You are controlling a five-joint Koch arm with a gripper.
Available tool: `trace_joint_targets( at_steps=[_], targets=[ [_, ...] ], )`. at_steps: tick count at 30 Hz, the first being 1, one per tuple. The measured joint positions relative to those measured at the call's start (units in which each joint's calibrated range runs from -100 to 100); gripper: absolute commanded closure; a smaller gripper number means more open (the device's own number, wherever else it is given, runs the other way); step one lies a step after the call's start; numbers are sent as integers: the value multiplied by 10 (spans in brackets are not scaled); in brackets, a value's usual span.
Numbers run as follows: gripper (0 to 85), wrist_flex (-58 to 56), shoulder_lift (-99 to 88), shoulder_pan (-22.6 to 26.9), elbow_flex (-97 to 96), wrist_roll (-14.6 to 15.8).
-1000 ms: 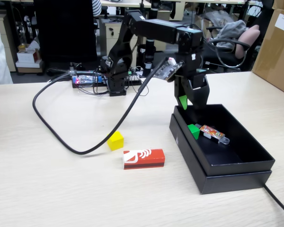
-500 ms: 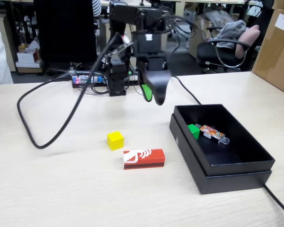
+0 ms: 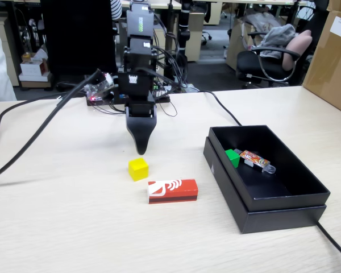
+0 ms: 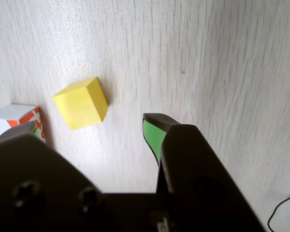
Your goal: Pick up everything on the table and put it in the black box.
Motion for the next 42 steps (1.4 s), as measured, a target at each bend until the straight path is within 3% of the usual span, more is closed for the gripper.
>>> trace_joint_targets(
  at_steps=[9, 19, 27, 31, 35, 39, 42],
  targets=[
    [428, 9, 139, -7, 104, -9],
    [428, 9, 181, 2, 130, -57],
    [439, 9, 201, 0, 129, -60],
    [608, 10, 215, -3, 128, -60],
    [612, 11, 229, -4, 128, -61],
    [807, 12, 229, -4, 128, -61],
    [822, 12, 229, -5, 127, -60]
  ],
)
